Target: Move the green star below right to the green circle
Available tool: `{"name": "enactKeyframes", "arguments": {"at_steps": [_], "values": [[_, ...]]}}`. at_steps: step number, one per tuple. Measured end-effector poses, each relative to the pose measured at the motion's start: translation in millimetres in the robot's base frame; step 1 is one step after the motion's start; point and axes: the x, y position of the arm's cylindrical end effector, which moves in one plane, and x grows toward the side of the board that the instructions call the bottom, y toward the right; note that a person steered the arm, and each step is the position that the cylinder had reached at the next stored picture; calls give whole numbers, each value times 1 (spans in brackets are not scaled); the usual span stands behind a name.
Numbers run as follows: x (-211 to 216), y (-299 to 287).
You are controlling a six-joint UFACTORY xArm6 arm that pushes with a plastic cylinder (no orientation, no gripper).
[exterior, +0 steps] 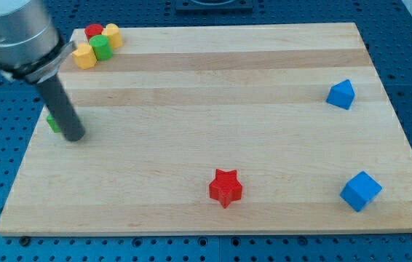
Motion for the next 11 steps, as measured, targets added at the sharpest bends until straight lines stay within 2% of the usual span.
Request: {"name": "enactKeyframes", "arguments": {"at_steps": [1,5,6,7,8,9,10,11], "values": [[2,-27],[-123,-16],[-95,-16],[-92,-4],[-136,0],[-158,4],[-146,2],[-55,10]]}}
